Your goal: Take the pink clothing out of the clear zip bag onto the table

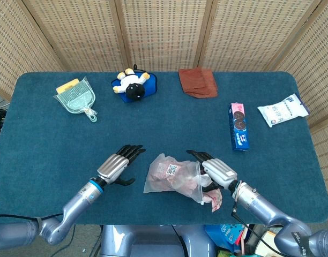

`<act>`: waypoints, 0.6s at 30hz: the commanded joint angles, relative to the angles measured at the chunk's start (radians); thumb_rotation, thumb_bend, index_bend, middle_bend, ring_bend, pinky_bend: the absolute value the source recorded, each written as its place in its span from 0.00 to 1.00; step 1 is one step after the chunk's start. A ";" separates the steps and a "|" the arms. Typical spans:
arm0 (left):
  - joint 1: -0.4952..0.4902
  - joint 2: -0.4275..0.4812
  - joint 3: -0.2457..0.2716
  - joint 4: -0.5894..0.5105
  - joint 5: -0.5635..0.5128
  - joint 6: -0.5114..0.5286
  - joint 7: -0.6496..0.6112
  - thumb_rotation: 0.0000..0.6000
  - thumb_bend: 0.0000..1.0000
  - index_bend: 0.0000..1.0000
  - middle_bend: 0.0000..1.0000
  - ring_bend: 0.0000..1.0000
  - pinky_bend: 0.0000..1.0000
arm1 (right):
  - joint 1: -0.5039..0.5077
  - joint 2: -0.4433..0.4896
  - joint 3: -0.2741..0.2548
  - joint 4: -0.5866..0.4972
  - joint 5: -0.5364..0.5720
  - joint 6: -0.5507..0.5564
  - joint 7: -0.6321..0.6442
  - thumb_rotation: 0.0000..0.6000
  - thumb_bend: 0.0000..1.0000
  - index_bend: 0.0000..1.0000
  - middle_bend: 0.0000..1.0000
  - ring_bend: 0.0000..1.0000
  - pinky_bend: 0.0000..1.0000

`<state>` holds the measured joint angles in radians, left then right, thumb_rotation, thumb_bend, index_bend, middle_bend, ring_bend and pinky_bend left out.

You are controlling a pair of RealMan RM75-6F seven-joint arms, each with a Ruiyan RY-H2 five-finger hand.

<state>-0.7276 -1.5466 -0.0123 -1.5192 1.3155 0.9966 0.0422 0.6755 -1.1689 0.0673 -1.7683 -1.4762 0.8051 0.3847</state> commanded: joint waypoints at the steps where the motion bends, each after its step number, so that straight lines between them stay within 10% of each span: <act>1: -0.015 0.053 -0.006 0.004 -0.027 -0.033 0.074 1.00 0.31 0.00 0.00 0.00 0.00 | -0.004 0.004 -0.021 0.029 -0.036 0.002 0.041 1.00 0.78 0.70 0.00 0.00 0.00; 18: -0.198 -0.162 -0.071 0.404 0.119 -0.164 0.042 1.00 0.31 0.19 0.00 0.00 0.00 | -0.005 0.022 -0.073 0.089 -0.156 0.062 0.160 1.00 0.78 0.70 0.00 0.00 0.00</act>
<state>-0.8937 -1.6490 -0.0739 -1.1835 1.4116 0.8551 0.1004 0.6709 -1.1468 -0.0022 -1.6827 -1.6268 0.8628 0.5390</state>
